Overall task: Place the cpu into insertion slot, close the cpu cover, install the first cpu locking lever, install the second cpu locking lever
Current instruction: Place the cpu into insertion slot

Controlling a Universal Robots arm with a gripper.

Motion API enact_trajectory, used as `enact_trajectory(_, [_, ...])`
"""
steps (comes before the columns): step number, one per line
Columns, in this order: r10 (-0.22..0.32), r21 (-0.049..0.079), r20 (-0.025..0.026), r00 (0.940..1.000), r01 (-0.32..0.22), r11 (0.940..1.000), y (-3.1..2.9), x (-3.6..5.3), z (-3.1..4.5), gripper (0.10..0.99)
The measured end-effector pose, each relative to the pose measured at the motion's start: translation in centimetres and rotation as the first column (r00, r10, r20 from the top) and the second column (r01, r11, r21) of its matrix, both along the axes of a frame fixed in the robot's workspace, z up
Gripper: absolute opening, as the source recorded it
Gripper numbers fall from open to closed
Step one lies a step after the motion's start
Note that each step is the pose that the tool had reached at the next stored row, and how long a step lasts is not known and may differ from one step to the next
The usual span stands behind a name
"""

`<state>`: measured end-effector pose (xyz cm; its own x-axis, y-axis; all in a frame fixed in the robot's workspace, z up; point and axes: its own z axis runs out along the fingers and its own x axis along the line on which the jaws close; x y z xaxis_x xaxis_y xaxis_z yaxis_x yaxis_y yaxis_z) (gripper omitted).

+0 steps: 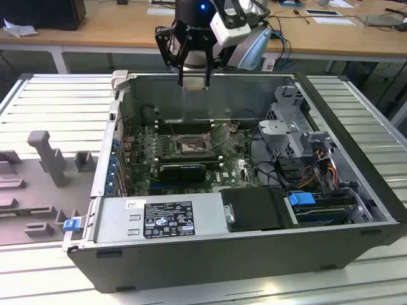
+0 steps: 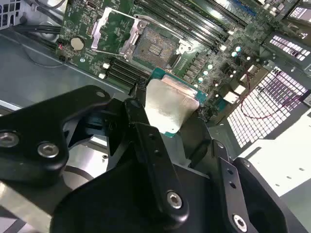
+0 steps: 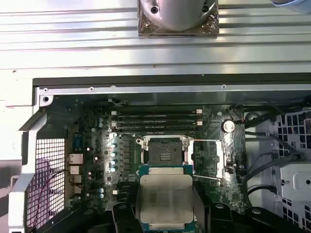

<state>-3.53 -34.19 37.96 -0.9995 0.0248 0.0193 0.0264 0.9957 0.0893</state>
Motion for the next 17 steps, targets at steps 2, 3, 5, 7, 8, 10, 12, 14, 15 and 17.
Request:
enact_trajectory(2, [-0.034, 0.0, 0.0, 0.9994, 0.034, 0.9994, 0.0, 0.0, -0.02, 0.529])
enact_trajectory(3, [-0.051, 0.0, 0.0, 0.9987, 0.051, 0.9987, 0.0, 0.0, -0.03, 0.529])
enact_trajectory(5, [-0.087, 0.0, 0.0, 0.9962, 0.087, 0.9962, 0.0, 0.0, -0.04, 0.529])
enact_trajectory(7, [-0.098, 0.0, -0.0001, 0.9952, 0.098, 0.9952, 0.0, 0.0, -0.05, 0.529])
enact_trajectory(8, [-0.1, 0.0, -0.0001, 0.995, 0.1, 0.995, 0.0, 0.0, -0.07, 0.529])
enact_trajectory(10, [-0.101, 0.0, -0.0001, 0.9949, 0.101, 0.9949, -0.01, 0.0, -0.14, 0.529])
enact_trajectory(12, [-0.101, 0.0, -0.0006, 0.9949, 0.101, 0.9949, -0.01, -0.01, -0.24, 0.529])
enact_trajectory(14, [-0.102, -0.001, -0.0021, 0.9948, 0.102, 0.9948, -0.01, 0.0, -0.38, 0.529])
enact_trajectory(15, [-0.109, 0.0, -0.0021, 0.994, 0.109, 0.994, -0.01, 0.0, -0.4, 0.529])
enact_trajectory(17, [-0.138, -0.001, -0.0019, 0.9904, 0.138, 0.9904, -0.01, 0.0, -0.44, 0.529])
